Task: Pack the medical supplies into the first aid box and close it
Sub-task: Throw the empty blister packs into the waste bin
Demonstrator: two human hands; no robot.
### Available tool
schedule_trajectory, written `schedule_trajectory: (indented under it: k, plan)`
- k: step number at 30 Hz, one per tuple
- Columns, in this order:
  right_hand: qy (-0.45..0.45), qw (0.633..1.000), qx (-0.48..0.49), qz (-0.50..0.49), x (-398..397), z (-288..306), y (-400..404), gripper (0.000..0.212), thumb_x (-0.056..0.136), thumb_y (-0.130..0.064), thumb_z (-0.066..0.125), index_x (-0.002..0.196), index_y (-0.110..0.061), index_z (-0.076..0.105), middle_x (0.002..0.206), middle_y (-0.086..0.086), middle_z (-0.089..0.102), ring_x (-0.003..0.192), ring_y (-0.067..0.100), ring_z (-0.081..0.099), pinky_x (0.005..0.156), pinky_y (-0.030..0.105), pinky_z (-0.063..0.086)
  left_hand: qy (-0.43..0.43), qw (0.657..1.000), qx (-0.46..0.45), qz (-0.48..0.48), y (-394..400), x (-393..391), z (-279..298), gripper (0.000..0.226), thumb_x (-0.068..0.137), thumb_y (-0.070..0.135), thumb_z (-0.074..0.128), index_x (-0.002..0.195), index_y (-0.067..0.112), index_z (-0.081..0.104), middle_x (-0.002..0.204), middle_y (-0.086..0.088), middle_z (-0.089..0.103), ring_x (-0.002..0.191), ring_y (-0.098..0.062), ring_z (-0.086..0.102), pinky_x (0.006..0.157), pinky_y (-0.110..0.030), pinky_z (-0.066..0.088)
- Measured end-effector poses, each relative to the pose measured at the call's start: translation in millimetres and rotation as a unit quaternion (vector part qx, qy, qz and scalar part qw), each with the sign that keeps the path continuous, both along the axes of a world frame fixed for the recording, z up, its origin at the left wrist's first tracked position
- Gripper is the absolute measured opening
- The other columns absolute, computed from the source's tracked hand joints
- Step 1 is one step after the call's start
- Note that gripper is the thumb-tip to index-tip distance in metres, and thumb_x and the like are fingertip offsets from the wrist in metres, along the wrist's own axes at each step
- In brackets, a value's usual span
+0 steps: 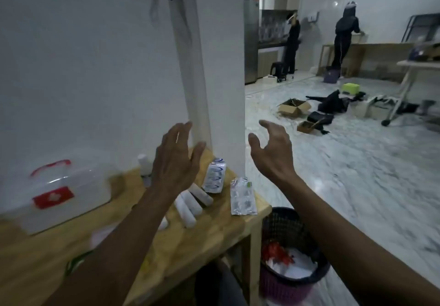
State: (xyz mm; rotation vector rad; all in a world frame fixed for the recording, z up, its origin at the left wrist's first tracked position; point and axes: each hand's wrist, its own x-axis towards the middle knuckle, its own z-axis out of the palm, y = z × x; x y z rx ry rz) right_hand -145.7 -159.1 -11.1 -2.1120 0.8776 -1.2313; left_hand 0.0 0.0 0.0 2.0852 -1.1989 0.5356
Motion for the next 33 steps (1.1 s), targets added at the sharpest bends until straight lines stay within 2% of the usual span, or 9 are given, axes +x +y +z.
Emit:
schedule_trajectory:
  k: [4, 7, 12, 17, 19, 23, 29, 31, 33]
  plan:
    - [0.06, 0.994, 0.086, -0.009, -5, -45, -15, 0.043, 0.091, -0.039, 0.062, 0.13, -0.021, 0.057, 0.136, 0.002, 0.054, 0.128, 0.021, 0.047, 0.104, 0.036, 0.037, 0.085, 0.994, 0.069, -0.024, -37, 12, -36, 0.055, 0.098, 0.039, 0.049, 0.144, 0.011, 0.041, 0.146, -0.01, 0.043, 0.136, -0.027, 0.037, 0.109, -0.04, 0.032]
    - [0.09, 0.983, 0.157, 0.011, -1, -74, -24, 0.042, 0.089, -0.042, 0.066, 0.126, -0.023, 0.06, 0.135, 0.0, 0.054, 0.127, 0.02, 0.047, 0.106, 0.04, 0.04, 0.117, 0.988, 0.093, -0.021, -64, 24, -62, 0.051, 0.097, 0.033, 0.053, 0.14, 0.008, 0.044, 0.145, -0.011, 0.044, 0.135, -0.029, 0.038, 0.109, -0.04, 0.032]
    - [0.128, 0.969, 0.205, 0.058, 9, -105, -33, 0.044, 0.086, -0.046, 0.07, 0.123, -0.025, 0.064, 0.133, -0.006, 0.055, 0.123, 0.011, 0.049, 0.095, 0.023, 0.036, 0.16, 0.979, 0.124, -0.008, -101, 47, -90, 0.047, 0.097, 0.027, 0.055, 0.138, 0.008, 0.048, 0.145, -0.012, 0.044, 0.135, -0.028, 0.038, 0.107, -0.034, 0.029]
    - [0.13, 0.965, 0.21, 0.092, 18, -121, -44, 0.04, 0.084, -0.05, 0.07, 0.118, -0.03, 0.067, 0.127, -0.012, 0.057, 0.109, 0.0, 0.048, 0.089, 0.021, 0.035, 0.178, 0.972, 0.155, 0.004, -123, 70, -106, 0.048, 0.096, 0.021, 0.053, 0.14, 0.004, 0.047, 0.146, -0.016, 0.043, 0.135, -0.03, 0.037, 0.102, -0.03, 0.029]
    - [0.13, 0.962, 0.218, 0.099, 20, -125, -47, 0.034, 0.082, -0.05, 0.072, 0.111, -0.032, 0.07, 0.124, -0.013, 0.059, 0.109, 0.001, 0.05, 0.088, 0.024, 0.04, 0.179, 0.967, 0.181, 0.008, -129, 77, -111, 0.046, 0.096, 0.024, 0.053, 0.138, 0.006, 0.049, 0.145, -0.014, 0.044, 0.134, -0.031, 0.038, 0.102, -0.032, 0.031]
    - [0.097, 0.963, 0.229, 0.105, 23, -129, -49, 0.022, 0.079, -0.048, 0.076, 0.093, -0.032, 0.075, 0.11, -0.014, 0.067, 0.108, 0.002, 0.058, 0.094, 0.035, 0.05, 0.144, 0.97, 0.198, 0.012, -134, 82, -117, 0.031, 0.09, 0.029, 0.057, 0.115, 0.012, 0.064, 0.126, -0.01, 0.056, 0.119, -0.031, 0.049, 0.092, -0.038, 0.042]
    - [0.05, 0.961, 0.251, 0.11, 21, -127, -48, 0.014, 0.077, -0.04, 0.079, 0.076, -0.028, 0.074, 0.098, -0.013, 0.071, 0.101, 0.0, 0.062, 0.087, 0.023, 0.045, 0.148, 0.98, 0.13, 0.009, -136, 76, -114, 0.008, 0.084, 0.021, 0.07, 0.088, 0.015, 0.067, 0.104, -0.005, 0.062, 0.099, -0.027, 0.058, 0.077, -0.039, 0.049]
    - [0.032, 0.96, 0.254, 0.111, 18, -125, -49, 0.014, 0.078, -0.038, 0.079, 0.074, -0.026, 0.074, 0.096, -0.014, 0.072, 0.1, -0.005, 0.061, 0.082, 0.014, 0.041, 0.152, 0.982, 0.108, 0.001, -136, 72, -111, 0.012, 0.083, 0.019, 0.073, 0.079, 0.016, 0.063, 0.098, -0.005, 0.062, 0.095, -0.026, 0.057, 0.075, -0.038, 0.046]
    - [0.007, 0.959, 0.263, 0.103, 12, -123, -51, 0.013, 0.079, -0.035, 0.079, 0.073, -0.025, 0.074, 0.094, -0.017, 0.071, 0.099, -0.008, 0.061, 0.081, 0.012, 0.039, 0.157, 0.984, 0.088, -0.015, -136, 67, -107, 0.018, 0.081, 0.017, 0.074, 0.075, 0.02, 0.057, 0.096, -0.005, 0.061, 0.094, -0.027, 0.056, 0.077, -0.038, 0.045]
